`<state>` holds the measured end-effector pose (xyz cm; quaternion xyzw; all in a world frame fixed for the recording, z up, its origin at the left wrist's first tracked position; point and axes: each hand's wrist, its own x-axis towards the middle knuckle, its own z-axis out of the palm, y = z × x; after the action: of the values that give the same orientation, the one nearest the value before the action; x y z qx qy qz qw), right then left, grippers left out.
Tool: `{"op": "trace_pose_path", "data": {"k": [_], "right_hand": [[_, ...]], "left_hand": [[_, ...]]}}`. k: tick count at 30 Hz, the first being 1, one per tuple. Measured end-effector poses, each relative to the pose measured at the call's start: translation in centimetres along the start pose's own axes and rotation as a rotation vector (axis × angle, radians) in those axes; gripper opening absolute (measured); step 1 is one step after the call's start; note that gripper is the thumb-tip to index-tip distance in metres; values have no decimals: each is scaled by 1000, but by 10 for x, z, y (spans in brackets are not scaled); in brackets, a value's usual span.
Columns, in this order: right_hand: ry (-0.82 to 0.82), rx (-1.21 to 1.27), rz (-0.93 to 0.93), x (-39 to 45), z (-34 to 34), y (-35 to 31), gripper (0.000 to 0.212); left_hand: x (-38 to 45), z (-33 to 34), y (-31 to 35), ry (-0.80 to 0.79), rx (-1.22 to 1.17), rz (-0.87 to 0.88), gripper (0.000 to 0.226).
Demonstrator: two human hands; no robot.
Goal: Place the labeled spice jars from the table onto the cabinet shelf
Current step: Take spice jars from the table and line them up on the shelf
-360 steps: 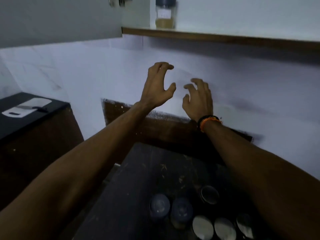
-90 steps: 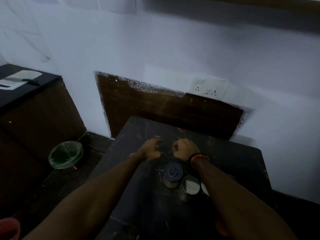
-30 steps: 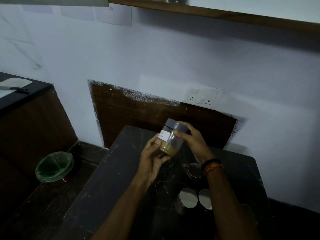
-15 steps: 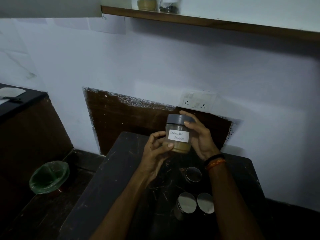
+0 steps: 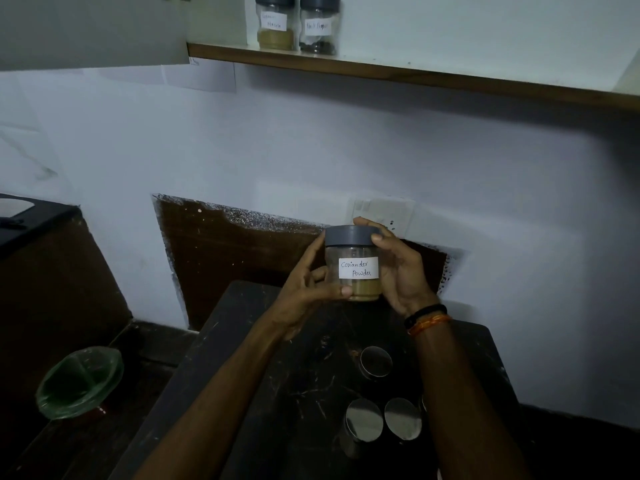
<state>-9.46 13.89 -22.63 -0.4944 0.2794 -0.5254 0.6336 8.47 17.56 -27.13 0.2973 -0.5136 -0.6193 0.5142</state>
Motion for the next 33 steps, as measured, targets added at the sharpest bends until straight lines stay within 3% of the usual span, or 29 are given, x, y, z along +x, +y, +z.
{"op": "trace_pose_path", "data": {"k": [7, 16, 20, 33], "right_hand": [[21, -2, -113, 14, 7, -38, 55], [39, -138, -181, 35, 20, -78, 50], [51, -228, -236, 53, 34, -115, 55], [-18, -236, -471, 113, 72, -226, 45]], "left_hand": [[31, 4, 48, -119, 173, 82, 118], [59, 0, 89, -151, 131, 104, 112], [78, 6, 128, -145, 177, 149, 113], [138, 21, 260, -250, 335, 354, 110]]}}
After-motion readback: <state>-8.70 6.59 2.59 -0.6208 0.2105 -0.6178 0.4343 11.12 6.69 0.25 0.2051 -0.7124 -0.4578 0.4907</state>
